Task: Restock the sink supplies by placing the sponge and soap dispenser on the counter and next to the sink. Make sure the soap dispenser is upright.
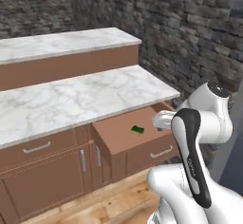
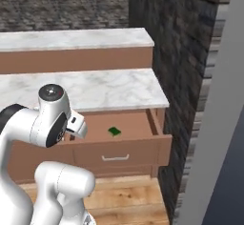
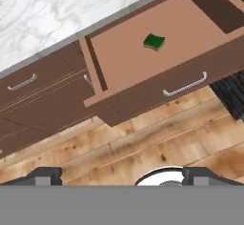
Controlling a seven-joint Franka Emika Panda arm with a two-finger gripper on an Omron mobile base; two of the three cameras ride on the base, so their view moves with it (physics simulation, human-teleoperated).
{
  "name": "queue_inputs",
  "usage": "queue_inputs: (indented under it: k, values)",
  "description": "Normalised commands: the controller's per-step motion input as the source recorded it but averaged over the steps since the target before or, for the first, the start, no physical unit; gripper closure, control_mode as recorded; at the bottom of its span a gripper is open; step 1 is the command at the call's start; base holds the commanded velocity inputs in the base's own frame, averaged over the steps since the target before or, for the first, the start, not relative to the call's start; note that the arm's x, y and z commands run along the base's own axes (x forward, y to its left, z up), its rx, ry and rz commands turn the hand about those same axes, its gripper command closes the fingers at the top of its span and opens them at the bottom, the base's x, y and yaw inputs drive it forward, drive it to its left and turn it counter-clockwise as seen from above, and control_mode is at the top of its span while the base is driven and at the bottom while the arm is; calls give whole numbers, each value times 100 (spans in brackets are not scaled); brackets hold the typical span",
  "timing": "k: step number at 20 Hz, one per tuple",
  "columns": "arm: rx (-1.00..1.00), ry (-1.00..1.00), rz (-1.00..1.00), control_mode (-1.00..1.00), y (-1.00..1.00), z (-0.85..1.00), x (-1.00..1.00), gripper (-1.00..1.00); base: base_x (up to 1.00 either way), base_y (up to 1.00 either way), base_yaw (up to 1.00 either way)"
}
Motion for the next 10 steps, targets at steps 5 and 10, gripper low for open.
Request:
queue_inputs:
  k: [5, 10]
  values:
    - [0, 0, 0, 100, 0, 0, 0, -100, 10, -77, 45]
    - [0, 0, 0, 100, 0, 0, 0, -100, 1, -70, 42]
